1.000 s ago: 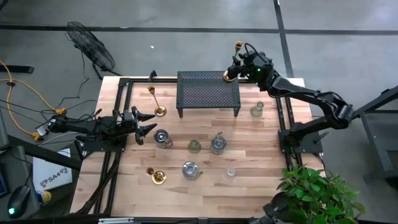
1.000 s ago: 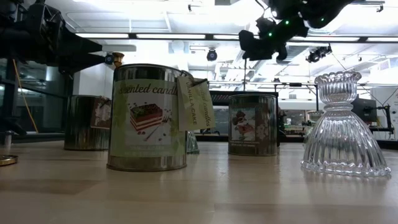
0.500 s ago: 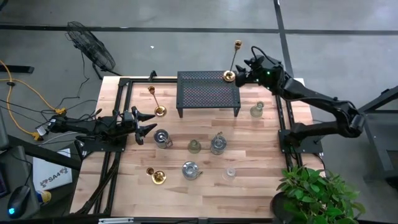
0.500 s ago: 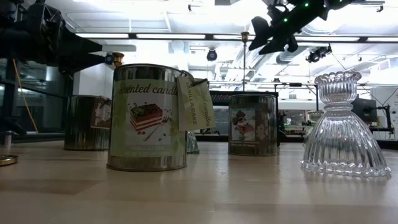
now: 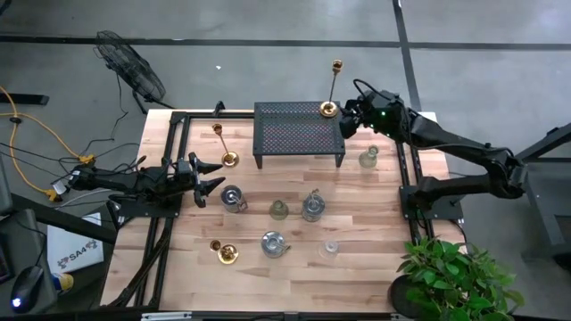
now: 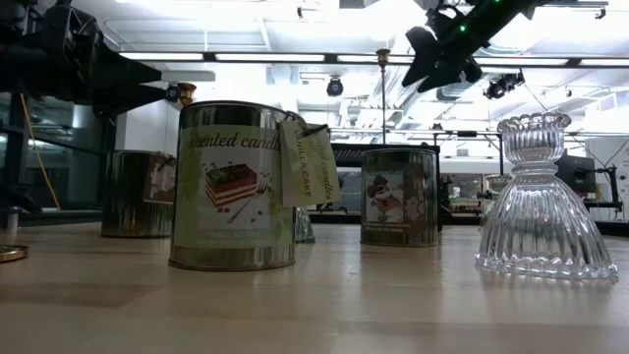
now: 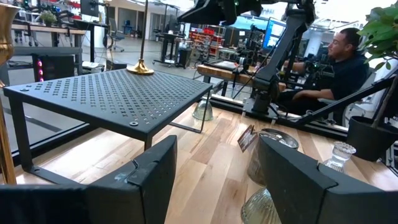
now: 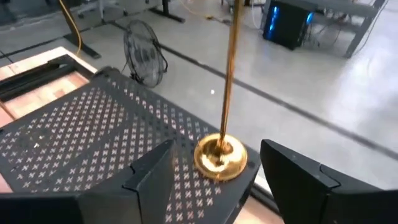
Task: Pick & Place candle stick holders
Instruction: Put the top green candle holder on the shelf
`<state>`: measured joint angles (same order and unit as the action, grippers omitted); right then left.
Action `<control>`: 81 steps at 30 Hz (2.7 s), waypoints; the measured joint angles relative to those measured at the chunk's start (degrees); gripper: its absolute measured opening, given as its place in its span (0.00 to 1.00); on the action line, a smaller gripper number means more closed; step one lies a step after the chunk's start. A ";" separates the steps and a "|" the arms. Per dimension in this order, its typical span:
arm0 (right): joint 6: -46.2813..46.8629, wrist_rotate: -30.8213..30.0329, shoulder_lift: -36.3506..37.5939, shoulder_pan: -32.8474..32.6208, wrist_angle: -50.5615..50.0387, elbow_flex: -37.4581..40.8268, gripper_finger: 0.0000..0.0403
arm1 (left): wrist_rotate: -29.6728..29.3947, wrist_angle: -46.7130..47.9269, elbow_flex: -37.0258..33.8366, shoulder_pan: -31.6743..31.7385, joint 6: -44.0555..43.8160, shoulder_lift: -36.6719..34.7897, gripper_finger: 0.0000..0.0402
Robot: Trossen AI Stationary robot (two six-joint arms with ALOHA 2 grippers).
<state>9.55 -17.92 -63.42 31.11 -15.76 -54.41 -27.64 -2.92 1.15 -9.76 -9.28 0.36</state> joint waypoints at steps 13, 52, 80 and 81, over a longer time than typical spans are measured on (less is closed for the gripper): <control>7.18 17.39 -0.07 -0.04 -10.71 0.00 0.56 | 0.00 0.02 0.02 0.00 -0.02 0.01 0.54; 32.93 -3.57 -11.12 -5.25 -43.49 0.07 0.56 | 0.00 0.02 0.02 0.00 0.00 0.00 0.54; 31.50 -7.49 -14.89 -2.82 -40.57 5.42 0.56 | 0.00 0.02 0.01 0.00 -0.01 0.01 0.54; 31.50 -7.49 -14.88 -2.84 -40.32 5.44 0.56 | 0.00 0.02 0.00 0.01 -0.01 0.02 0.54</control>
<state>41.06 -25.41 -78.30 28.27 -56.08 -48.97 -27.64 -2.90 1.15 -9.75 -9.28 0.38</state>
